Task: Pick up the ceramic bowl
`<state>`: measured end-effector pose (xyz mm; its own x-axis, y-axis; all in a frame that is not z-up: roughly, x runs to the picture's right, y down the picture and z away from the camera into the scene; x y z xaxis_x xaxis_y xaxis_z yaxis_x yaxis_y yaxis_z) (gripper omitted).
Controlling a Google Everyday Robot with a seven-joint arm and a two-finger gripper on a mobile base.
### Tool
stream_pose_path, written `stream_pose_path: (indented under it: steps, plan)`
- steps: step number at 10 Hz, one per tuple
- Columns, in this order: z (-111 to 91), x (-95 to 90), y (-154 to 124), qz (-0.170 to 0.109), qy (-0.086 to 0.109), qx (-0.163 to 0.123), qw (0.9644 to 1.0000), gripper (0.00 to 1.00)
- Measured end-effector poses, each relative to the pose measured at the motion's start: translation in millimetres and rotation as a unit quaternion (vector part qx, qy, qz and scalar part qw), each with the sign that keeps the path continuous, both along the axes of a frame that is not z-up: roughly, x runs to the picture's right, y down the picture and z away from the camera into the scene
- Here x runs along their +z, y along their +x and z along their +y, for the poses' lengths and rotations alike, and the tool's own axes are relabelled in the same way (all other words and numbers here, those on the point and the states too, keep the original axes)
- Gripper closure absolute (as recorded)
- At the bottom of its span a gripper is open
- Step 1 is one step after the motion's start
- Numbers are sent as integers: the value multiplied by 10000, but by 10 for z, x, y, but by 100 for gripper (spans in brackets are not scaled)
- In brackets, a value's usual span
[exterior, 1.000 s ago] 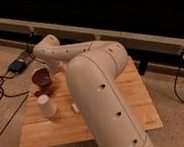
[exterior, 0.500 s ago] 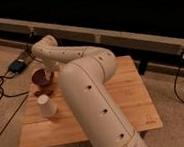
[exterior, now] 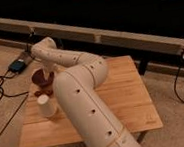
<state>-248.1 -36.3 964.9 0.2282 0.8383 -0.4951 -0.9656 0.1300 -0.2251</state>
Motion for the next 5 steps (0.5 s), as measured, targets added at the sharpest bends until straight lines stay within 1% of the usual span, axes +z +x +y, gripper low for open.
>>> stream_pose_path:
  steps: [2, 5]
  plan:
    - [-4, 154, -28, 30, -25, 95, 9999, 35]
    - [152, 338, -110, 129, -172, -17, 9998, 36]
